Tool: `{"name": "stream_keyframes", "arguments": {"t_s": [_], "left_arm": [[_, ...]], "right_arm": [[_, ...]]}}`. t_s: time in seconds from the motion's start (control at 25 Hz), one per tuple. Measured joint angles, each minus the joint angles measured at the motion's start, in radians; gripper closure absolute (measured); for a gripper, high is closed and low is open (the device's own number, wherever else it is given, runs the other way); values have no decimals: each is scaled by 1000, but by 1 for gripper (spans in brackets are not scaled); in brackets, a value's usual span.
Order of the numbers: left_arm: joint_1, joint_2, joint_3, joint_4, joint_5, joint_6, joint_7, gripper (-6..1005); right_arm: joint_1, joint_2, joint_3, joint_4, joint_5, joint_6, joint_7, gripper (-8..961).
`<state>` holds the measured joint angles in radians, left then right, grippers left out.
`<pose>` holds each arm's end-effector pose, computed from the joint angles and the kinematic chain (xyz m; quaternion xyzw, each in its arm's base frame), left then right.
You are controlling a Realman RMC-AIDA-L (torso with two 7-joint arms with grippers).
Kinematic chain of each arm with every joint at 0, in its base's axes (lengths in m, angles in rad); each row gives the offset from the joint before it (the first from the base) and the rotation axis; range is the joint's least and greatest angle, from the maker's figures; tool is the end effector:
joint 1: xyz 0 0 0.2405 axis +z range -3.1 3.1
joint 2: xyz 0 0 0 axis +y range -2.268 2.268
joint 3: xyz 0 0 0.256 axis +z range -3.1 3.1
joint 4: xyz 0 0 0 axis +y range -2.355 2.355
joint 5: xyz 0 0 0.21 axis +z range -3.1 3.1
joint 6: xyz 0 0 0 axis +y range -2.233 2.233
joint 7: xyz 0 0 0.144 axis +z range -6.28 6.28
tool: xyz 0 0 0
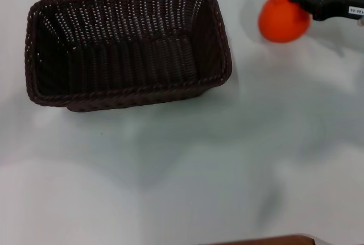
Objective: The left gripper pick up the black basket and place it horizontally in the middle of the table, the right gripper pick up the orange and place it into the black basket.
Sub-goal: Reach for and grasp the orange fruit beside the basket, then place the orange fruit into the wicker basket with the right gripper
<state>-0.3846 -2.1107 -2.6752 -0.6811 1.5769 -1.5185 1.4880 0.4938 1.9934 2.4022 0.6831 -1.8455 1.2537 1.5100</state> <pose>-0.2944 0.3238 0.0707 -0.7384 -0.3847 -0.4835 0.2703 0.2981 0.3720 0.0529 -0.2943 -0.8823 -0.2933 0.2213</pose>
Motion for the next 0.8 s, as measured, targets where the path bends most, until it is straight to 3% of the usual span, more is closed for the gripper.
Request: {"name": "stream_keyframes", "arguments": {"t_s": [0.36, 0.64, 0.8], "left_arm": [[4, 0, 5, 1, 0, 0, 0, 320], [3, -4, 11, 3, 0, 0, 1, 322], [5, -7, 12, 3, 0, 0, 2, 323]], "right_arm": [[47, 10, -8, -58, 189, 93, -60, 918], [160, 51, -38, -59, 216, 191, -61, 917], [213, 81, -129, -60, 217, 180, -61, 917]]}}
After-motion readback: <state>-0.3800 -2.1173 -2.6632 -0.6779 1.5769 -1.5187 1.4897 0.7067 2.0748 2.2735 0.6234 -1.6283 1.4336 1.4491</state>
